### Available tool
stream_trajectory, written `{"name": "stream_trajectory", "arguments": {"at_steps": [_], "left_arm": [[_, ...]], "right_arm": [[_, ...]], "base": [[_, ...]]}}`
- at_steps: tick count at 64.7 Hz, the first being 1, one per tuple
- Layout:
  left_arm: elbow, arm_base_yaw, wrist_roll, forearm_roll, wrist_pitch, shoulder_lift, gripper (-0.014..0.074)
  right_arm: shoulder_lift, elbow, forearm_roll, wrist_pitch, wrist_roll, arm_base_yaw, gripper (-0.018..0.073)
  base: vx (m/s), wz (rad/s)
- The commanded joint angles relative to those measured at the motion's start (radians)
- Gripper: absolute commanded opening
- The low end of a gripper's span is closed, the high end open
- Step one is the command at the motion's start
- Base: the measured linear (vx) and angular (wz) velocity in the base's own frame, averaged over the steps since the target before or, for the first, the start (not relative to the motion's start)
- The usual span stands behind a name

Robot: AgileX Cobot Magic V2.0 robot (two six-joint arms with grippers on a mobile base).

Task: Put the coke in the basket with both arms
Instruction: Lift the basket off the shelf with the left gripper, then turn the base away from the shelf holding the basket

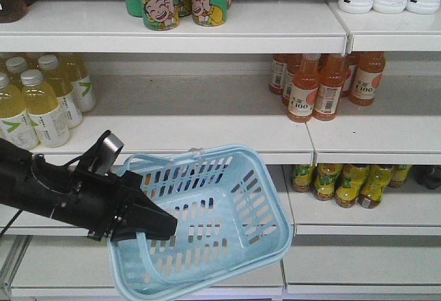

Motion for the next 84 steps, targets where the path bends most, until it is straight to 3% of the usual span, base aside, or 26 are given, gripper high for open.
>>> {"name": "stream_trajectory", "arguments": {"at_steps": [1, 14, 84], "left_arm": [[0.012, -0.004, 0.040, -0.074, 0.069, -0.048, -0.0008], [0.068, -0.004, 0.068, -0.076, 0.062, -0.048, -0.0008], [0.066, -0.003, 0.067, -0.101, 0.055, -0.048, -0.0007]], "right_arm": [[-0.015, 0.011, -0.007, -0.073, -0.004, -0.005, -0.0010], [-0.015, 0.011, -0.007, -0.072, -0.004, -0.005, -0.0010], [-0.015, 0.011, -0.007, -0.072, -0.004, -0.005, -0.0010]], "base": [[0.00, 0.00], [0.00, 0.00], [0.00, -0.01]]}}
